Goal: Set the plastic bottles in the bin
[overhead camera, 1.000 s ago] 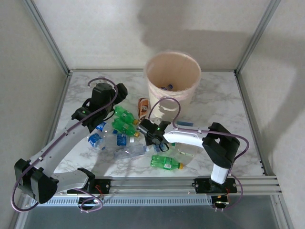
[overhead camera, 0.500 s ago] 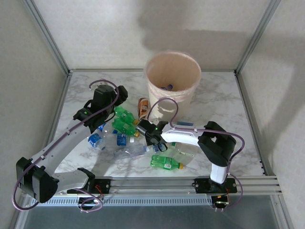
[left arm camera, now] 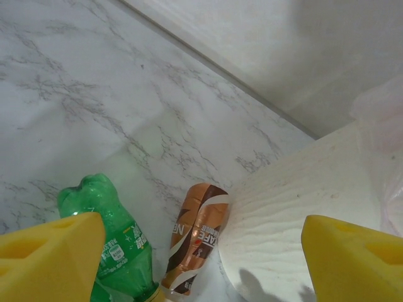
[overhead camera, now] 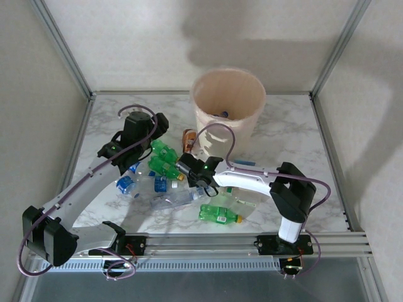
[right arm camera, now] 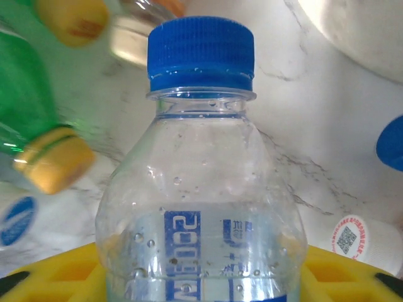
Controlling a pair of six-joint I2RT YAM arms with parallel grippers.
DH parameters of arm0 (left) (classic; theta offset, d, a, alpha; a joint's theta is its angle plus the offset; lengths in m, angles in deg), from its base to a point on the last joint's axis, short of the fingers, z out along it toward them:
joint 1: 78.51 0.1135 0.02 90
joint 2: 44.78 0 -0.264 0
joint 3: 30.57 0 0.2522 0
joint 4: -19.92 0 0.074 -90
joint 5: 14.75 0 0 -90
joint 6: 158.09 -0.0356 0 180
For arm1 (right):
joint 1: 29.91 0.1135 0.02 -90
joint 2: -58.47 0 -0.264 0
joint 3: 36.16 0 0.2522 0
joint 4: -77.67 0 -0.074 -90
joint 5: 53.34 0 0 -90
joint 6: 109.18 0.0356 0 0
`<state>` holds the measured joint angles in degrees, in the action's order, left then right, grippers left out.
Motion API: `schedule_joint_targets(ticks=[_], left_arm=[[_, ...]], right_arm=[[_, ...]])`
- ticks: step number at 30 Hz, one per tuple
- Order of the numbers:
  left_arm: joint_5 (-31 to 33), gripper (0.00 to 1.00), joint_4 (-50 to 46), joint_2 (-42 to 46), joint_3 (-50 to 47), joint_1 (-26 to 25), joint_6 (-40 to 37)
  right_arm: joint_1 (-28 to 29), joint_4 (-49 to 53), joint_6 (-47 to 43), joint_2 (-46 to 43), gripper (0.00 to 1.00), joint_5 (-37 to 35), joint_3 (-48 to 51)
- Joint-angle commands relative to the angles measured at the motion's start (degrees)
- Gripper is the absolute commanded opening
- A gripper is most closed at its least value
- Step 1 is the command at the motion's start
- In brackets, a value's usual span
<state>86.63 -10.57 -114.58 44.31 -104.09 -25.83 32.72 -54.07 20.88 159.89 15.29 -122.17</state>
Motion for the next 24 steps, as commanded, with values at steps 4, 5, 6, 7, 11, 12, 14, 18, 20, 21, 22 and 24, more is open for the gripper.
schedule_joint_targets(ticks=[4,5,6,7,11,12,14,18,20,21,22,24], left_arm=[[2.3,0.82,-2.19,0.94,3.87,0.88,-0.94],[2.5,0.82,-2.23,1.27,3.91,1.09,-0.95],[2.47,0.82,-2.19,1.45,4.0,1.23,-0.97],[2.45,0.83,-2.19,1.64,4.04,1.37,-1.03],[2.6,0.83,-2.54,1.55,4.62,1.67,-1.22],[2.6,0.83,-2.55,1.59,4.62,1.67,-1.15],[2.43,0.83,-2.26,1.6,4.38,1.69,-0.97],[2.03,0.82,-2.11,1.42,3.96,1.78,-0.69],[1.98,0.82,-2.1,1.51,3.79,1.77,-0.6],[2.05,0.82,-2.08,1.59,3.7,1.77,-0.69],[2.07,0.82,-2.03,1.6,3.58,1.81,-0.69],[2.0,0.82,-1.9,1.66,3.3,1.78,-0.6]], right_arm=[[1.78,4.18,-0.57,-4.92,0.51,-4.3,-5.32],[2.0,4.29,-0.73,-5.62,0.51,-4.4,-5.89],[2.12,4.21,-0.97,-6.33,0.51,-4.54,-6.33],[2.33,4.0,-1.26,-7.14,0.51,-4.56,-6.86],[2.65,3.22,-1.92,-10.09,0.51,-4.32,-9.25],[2.62,2.91,-2.08,-10.72,0.51,-4.32,-9.88],[2.59,2.1,-2.92,-12.08,0.51,-4.38,-11.16],[2.66,2.11,-4.68,-13.31,0.52,-5.2,-15.59],[2.54,2.5,-5.52,-13.57,0.52,-6.1,-17.96],[2.5,2.42,-6.13,-13.85,0.52,-6.46,-19.22],[2.35,2.48,-6.74,-14.18,0.52,-6.87,-20.56],[1.58,2.67,-7.84,-14.74,0.52,-7.26,-23.15]])
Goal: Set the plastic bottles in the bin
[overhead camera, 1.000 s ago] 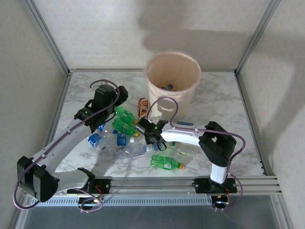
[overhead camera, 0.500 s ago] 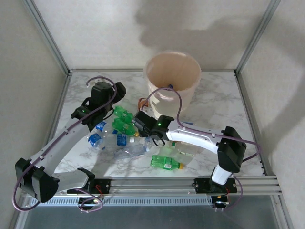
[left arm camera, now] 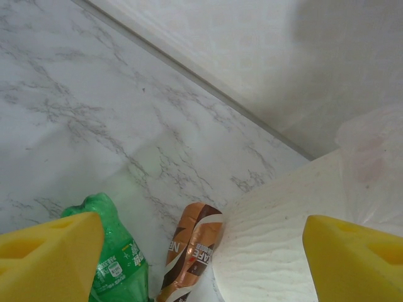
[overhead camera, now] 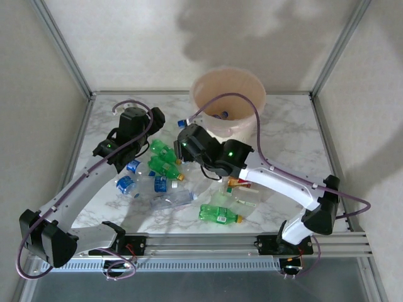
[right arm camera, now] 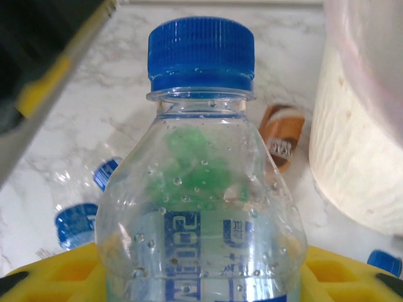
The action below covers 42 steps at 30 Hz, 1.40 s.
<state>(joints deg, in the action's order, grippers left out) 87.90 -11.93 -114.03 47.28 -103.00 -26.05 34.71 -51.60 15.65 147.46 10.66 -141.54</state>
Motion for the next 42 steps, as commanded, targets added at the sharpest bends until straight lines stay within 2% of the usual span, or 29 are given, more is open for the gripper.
schedule_joint_targets(ticks=[1,5,11,22,32,38,42], left_arm=[[0.69,0.82,-0.38,1.06,0.17,0.68,-0.34],[0.12,0.82,-0.03,0.96,-0.44,0.76,0.12],[-0.52,0.82,0.52,0.97,-1.56,0.76,0.58],[-1.42,0.82,0.51,0.24,-1.61,0.77,1.29],[-1.06,0.82,0.66,0.35,-2.53,0.76,1.64],[-1.06,0.82,1.06,0.18,-3.16,0.83,1.59],[-1.26,0.82,1.72,-0.05,-3.87,0.89,1.96]], right_arm=[[-0.99,0.34,-3.19,-2.57,0.53,-2.78,-5.14],[-4.38,0.46,-4.99,-3.96,0.53,-3.39,-8.75],[-14.03,-0.02,-5.99,-5.42,0.53,0.28,-12.2],[-30.29,-2.75,-10.06,-0.38,0.53,6.48,-17.25],[-34.56,-3.44,-13.15,10.17,0.52,9.7,-24.21],[-34.41,-6.03,-12.52,12.48,0.53,13.43,-21.02],[-34.37,-7.3,-11.78,12.44,0.6,15.15,-18.48]])
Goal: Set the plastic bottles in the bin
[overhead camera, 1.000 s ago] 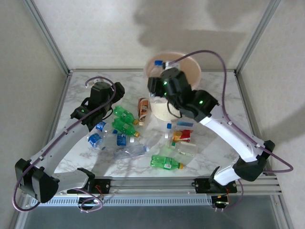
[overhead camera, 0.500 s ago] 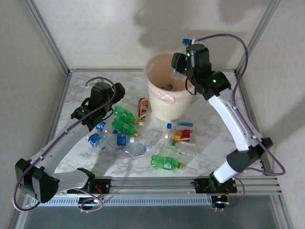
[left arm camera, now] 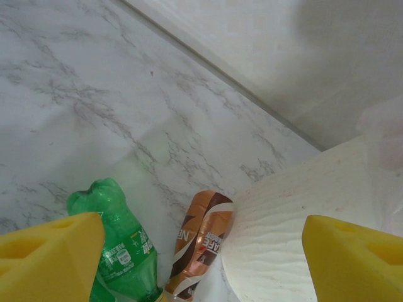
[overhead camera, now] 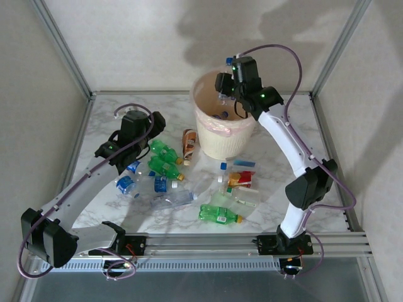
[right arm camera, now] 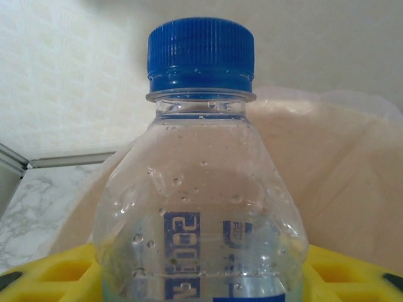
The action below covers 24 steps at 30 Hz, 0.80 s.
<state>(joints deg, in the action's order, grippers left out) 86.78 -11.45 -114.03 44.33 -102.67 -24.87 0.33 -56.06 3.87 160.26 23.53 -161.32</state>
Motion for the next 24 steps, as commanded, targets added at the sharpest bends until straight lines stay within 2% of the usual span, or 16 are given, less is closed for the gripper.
schedule_joint_targets(ticks=[1,4,10,18,24], left_arm=[[-0.19,0.82,1.25,-0.13,-1.01,0.52,0.74],[-0.14,0.82,1.38,-0.27,-1.35,0.52,0.81],[-0.63,0.82,1.99,-0.53,-1.82,0.52,1.43],[1.77,0.81,-2.17,1.06,-2.43,0.59,1.88],[9.81,0.82,-12.15,5.49,-5.17,1.1,5.06]], right_arm=[[0.13,-3.1,-0.01,-0.6,0.63,2.55,1.82],[0.29,-3.68,0.15,-1.31,0.72,2.8,3.27],[0.29,-3.81,-0.1,-2.56,0.82,2.19,4.38],[1.58,-3.17,-0.78,-8.6,0.81,1.9,4.49],[9.21,-6.7,-4.02,-17.03,0.8,3.94,12.46]])
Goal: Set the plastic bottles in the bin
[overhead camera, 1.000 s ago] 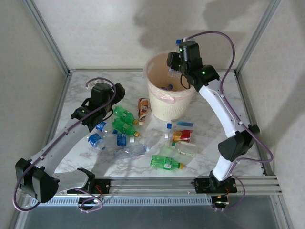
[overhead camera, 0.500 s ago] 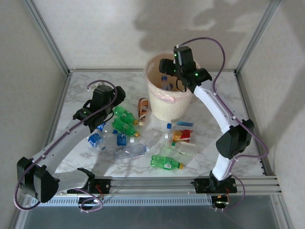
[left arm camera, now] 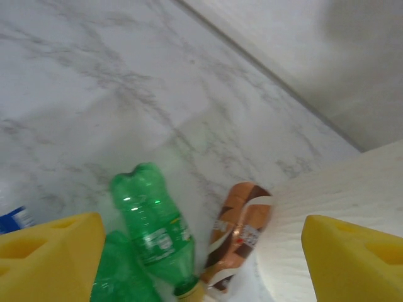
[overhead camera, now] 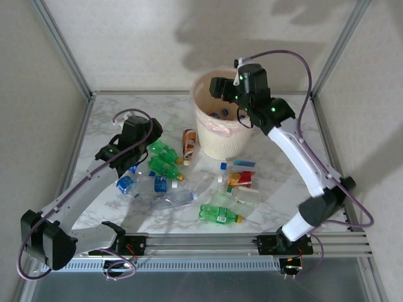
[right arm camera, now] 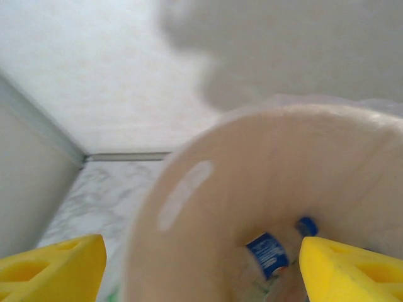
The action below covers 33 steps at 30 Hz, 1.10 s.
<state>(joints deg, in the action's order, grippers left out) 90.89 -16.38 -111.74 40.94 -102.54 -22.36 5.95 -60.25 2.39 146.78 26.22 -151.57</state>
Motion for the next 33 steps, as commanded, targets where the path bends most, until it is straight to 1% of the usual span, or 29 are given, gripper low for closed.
schedule_joint_targets(ticks=[1,4,7,11,13,18,23,28,33], left_arm=[[6.25,0.82,-8.82,4.08,-2.69,1.53,3.58],[5.98,0.83,-13.24,6.63,-5.47,4.42,5.92],[2.96,0.84,-15.96,8.69,-8.8,9.56,6.75],[-4.36,0.81,-14.91,10.74,-14.25,18.19,6.79],[-6.14,0.79,-13.62,10.97,-16.37,20.36,7.6],[-6.81,0.76,-11.98,8.25,-20.26,21.75,9.38],[-8.42,0.76,-8.0,6.06,-24.81,22.4,11.25],[-8.19,0.78,-5.75,2.71,-25.98,23.03,10.96],[-8.43,0.78,-2.76,-0.67,-26.72,23.91,10.35]], right_arm=[[6.36,-3.01,-2.6,-4.76,0.8,0.82,4.15],[11.89,-5.45,-2.13,-7.59,0.81,-0.13,9.15],[15.95,-8.01,-0.02,-9.28,0.81,-0.98,14.28],[18.82,-11.21,3.29,-10.3,0.8,-1.44,21.31],[19.35,-12.39,4.69,-10.39,0.8,-1.93,24.61],[20.29,-13.07,6.78,-9.83,0.79,-2.11,28.61],[20.87,-13.15,7.93,-10.18,0.78,-2.75,30.54],[20.86,-12.93,8.3,-10.36,0.78,-3.36,31.54],[20.92,-12.41,8.66,-9.95,0.78,-3.29,31.57]])
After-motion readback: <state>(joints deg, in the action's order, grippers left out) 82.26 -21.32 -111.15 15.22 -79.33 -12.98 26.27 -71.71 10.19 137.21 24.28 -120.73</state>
